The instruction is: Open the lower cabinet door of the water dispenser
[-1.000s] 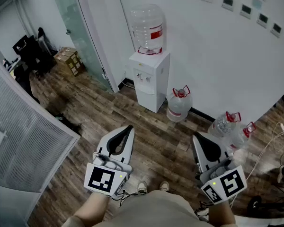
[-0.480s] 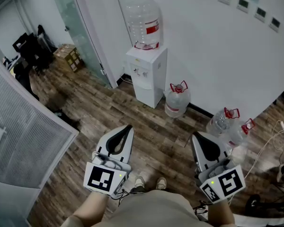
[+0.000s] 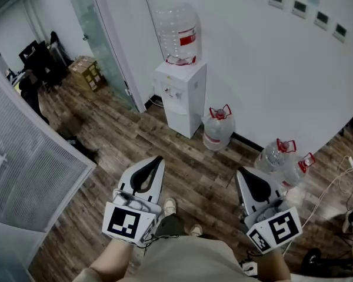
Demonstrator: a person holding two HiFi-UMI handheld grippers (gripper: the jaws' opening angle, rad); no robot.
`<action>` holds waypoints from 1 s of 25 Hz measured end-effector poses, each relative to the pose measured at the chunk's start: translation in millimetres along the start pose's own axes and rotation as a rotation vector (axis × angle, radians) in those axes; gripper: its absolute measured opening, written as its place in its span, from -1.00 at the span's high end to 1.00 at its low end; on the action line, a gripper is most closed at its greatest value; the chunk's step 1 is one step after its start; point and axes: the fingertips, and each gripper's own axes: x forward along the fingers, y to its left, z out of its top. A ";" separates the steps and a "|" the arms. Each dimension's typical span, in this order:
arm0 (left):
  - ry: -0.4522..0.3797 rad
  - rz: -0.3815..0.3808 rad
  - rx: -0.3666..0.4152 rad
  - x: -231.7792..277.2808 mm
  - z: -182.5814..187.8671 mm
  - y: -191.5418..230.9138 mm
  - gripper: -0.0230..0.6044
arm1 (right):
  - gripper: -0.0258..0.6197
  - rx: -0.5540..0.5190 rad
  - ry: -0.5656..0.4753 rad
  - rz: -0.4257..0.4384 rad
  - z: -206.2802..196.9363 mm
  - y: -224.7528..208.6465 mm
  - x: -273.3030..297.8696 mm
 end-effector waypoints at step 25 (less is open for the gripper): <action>-0.011 0.027 -0.032 107.1 -36.9 132.7 0.91 | 0.90 -0.017 0.069 0.014 -23.0 -49.3 171.7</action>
